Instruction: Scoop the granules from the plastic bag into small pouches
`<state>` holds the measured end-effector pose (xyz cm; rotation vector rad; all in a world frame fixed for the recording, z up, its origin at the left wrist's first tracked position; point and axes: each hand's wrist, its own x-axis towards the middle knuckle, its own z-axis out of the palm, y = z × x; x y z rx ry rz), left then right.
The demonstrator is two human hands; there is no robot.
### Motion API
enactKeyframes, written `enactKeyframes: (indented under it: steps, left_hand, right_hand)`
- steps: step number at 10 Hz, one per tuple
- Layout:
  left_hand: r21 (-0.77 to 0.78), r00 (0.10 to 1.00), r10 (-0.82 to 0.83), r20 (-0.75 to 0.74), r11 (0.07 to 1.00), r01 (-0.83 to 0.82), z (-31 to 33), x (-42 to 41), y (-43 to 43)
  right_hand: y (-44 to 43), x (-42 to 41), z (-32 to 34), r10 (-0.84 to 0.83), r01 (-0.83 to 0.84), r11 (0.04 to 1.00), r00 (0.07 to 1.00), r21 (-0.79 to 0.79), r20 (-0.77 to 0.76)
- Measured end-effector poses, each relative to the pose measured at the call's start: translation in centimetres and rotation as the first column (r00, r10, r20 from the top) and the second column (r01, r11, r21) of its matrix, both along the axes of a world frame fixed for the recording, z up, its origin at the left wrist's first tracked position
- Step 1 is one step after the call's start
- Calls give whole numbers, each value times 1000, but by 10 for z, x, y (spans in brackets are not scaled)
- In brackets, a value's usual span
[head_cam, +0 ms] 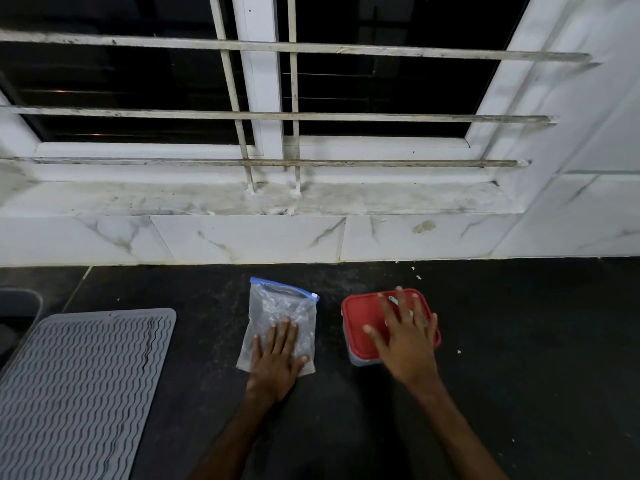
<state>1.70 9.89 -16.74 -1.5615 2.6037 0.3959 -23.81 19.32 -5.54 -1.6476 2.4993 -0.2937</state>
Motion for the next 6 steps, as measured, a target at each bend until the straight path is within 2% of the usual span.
enactKeyframes:
  steps: [1, 2, 3, 5, 6]
  left_hand:
    - [-29, 999, 29, -19, 999, -29, -5, -6, -5]
    - [-71, 999, 12, -39, 997, -15, -5, -11, -9]
    - [-23, 999, 26, -28, 999, -26, -10, -16, -16]
    - [-45, 998, 29, -60, 998, -32, 0, -25, -34]
    - [-234, 992, 22, -121, 971, -50, 10, -24, -49]
  right_hand:
    - [-6, -4, -16, 20, -17, 997, 999, 72, -38]
    - [-19, 9, -17, -40, 42, 998, 999, 53, -26]
    - [-40, 24, -18, -97, 96, 994, 995, 58, 12]
    - [-78, 30, -13, -68, 65, 994, 997, 92, 27]
    - [-80, 28, -17, -28, 26, 998, 999, 48, 28]
